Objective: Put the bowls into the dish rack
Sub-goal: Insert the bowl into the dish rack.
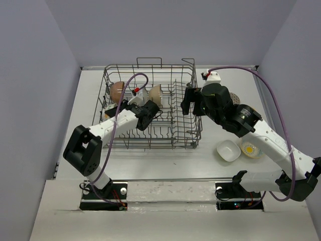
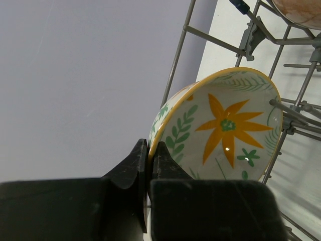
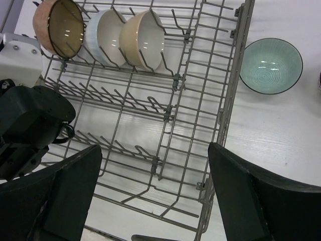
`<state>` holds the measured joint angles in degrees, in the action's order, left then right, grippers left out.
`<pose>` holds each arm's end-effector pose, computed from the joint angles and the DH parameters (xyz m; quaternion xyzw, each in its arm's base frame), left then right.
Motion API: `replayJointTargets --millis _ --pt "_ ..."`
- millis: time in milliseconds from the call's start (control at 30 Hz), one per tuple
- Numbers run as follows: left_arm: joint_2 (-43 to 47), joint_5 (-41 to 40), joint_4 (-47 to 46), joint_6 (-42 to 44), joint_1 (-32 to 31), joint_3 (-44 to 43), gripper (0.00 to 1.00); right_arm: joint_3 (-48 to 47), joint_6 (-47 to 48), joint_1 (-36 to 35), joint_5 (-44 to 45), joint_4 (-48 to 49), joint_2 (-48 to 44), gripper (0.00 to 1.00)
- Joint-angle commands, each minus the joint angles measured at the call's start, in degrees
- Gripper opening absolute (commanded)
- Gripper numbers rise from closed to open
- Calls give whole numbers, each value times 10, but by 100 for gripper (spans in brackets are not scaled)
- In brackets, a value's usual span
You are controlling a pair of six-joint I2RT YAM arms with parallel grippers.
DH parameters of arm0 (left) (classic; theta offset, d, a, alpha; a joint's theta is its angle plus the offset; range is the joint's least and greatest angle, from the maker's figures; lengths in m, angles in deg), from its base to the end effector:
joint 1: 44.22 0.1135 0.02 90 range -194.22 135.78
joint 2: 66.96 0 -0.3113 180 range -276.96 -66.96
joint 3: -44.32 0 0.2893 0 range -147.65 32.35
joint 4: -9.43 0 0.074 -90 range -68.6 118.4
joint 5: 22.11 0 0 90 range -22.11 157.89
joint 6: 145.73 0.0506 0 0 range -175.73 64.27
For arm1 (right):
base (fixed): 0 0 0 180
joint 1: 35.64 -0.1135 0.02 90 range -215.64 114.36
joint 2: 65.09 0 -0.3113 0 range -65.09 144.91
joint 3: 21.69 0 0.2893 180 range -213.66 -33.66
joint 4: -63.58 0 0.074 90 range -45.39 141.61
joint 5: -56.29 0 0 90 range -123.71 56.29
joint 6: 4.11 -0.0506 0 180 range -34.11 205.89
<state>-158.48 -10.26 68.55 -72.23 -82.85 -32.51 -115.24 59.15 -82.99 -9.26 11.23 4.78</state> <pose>0.2900 -0.1683 0.2703 0.0604 0.7713 0.5026 0.3857 0.2072 0.1941 0.4644 -0.0441 0.8464 0.1549 0.5076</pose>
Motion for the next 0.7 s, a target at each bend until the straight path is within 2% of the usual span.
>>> replayJointTargets --millis 0,200,467,667 --pt "-15 38 -3 -35 1 -11 0 -1 10 -5 5 9 -20 92" --pt "-33 50 -2 -35 2 -13 11 3 10 -5 4 8 -22 92" --pt "-45 68 -7 -40 2 -14 15 4 10 -5 6 8 -22 92" --pt "-50 80 -18 -29 2 -11 27 4 9 -5 6 7 -23 92"
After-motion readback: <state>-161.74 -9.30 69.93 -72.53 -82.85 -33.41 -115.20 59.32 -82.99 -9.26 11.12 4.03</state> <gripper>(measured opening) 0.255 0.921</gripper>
